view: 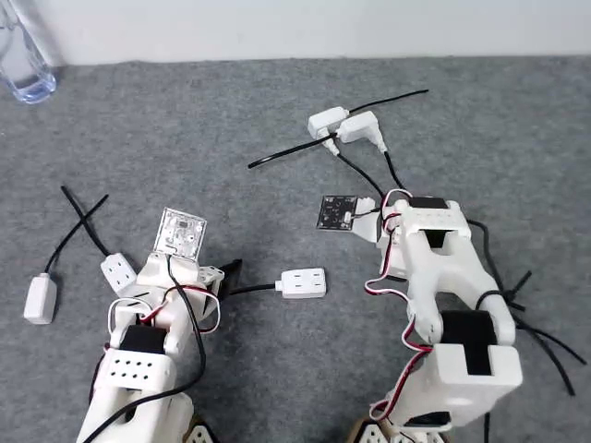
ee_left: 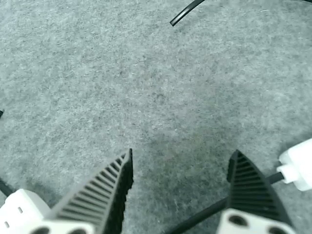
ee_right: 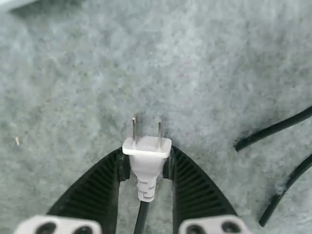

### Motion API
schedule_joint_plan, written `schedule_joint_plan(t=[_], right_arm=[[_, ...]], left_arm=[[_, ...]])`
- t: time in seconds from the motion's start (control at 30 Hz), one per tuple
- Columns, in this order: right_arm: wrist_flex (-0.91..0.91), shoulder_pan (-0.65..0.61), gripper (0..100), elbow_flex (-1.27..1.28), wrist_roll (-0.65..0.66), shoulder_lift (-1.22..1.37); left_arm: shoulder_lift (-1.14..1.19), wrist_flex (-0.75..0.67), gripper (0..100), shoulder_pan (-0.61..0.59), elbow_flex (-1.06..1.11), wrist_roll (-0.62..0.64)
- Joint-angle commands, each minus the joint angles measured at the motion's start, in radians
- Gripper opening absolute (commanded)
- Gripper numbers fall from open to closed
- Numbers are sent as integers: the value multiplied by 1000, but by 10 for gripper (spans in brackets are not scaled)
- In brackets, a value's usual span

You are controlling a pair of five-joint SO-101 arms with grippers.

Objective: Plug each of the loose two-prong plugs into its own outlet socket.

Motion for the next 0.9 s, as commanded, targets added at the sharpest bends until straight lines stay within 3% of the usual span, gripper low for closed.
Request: schedule_joint_plan(t=[0.0,0.23,0.5,0.87], right_arm=[[-10,-56,35,-32,-25,18],[87,-38,266,-75,-20,18],[219,39,240,-169,43,18],[214,97,238,-172,91,27]], left_arm=[[-9,-29,298,8,-7,-11],[-9,-29,298,8,-7,-11],[-9,-29,298,8,-7,-11],[-9,-29,298,17,-7,-11]])
